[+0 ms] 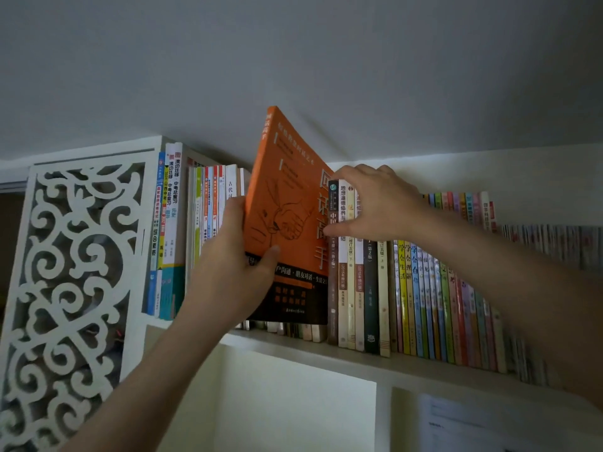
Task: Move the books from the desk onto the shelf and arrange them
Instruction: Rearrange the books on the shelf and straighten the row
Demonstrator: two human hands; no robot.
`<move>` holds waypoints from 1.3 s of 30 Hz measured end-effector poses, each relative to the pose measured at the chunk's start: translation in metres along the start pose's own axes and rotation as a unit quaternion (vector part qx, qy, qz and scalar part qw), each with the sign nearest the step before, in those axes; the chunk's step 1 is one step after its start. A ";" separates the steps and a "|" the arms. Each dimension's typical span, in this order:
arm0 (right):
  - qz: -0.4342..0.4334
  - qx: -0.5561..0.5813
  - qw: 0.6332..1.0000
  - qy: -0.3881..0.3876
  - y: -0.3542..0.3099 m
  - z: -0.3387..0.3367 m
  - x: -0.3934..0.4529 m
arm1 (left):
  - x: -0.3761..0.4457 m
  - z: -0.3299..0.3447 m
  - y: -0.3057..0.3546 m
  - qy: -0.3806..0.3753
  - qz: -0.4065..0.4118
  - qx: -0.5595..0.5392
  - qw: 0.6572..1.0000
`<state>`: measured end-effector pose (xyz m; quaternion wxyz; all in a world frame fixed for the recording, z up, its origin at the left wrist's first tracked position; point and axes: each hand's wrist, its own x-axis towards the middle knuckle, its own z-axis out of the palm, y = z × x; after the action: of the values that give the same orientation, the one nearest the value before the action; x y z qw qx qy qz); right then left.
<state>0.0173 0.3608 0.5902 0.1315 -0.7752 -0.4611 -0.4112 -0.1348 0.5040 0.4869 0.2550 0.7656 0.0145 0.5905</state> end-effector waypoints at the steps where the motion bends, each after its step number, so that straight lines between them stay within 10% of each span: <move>1: -0.001 0.001 1.000 -0.005 0.000 -0.001 0.000 | 0.000 0.004 -0.001 0.001 -0.005 0.007 1.000; 15: -0.059 -0.026 0.998 0.024 0.016 -0.029 -0.014 | -0.034 0.062 -0.005 -0.020 -0.055 -0.219 0.974; 22: 0.142 -0.151 0.978 0.001 0.092 -0.036 -0.130 | -0.022 0.039 -0.016 -0.154 -0.035 -0.336 0.929; 39: 0.100 0.059 0.993 0.009 0.083 -0.019 -0.108 | 0.008 0.065 -0.037 -0.049 0.019 0.056 0.997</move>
<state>0.0501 0.2395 0.5345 0.2213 -0.8050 -0.4031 -0.3748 -0.0631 0.5147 0.4674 0.2009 0.8070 0.0204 0.5549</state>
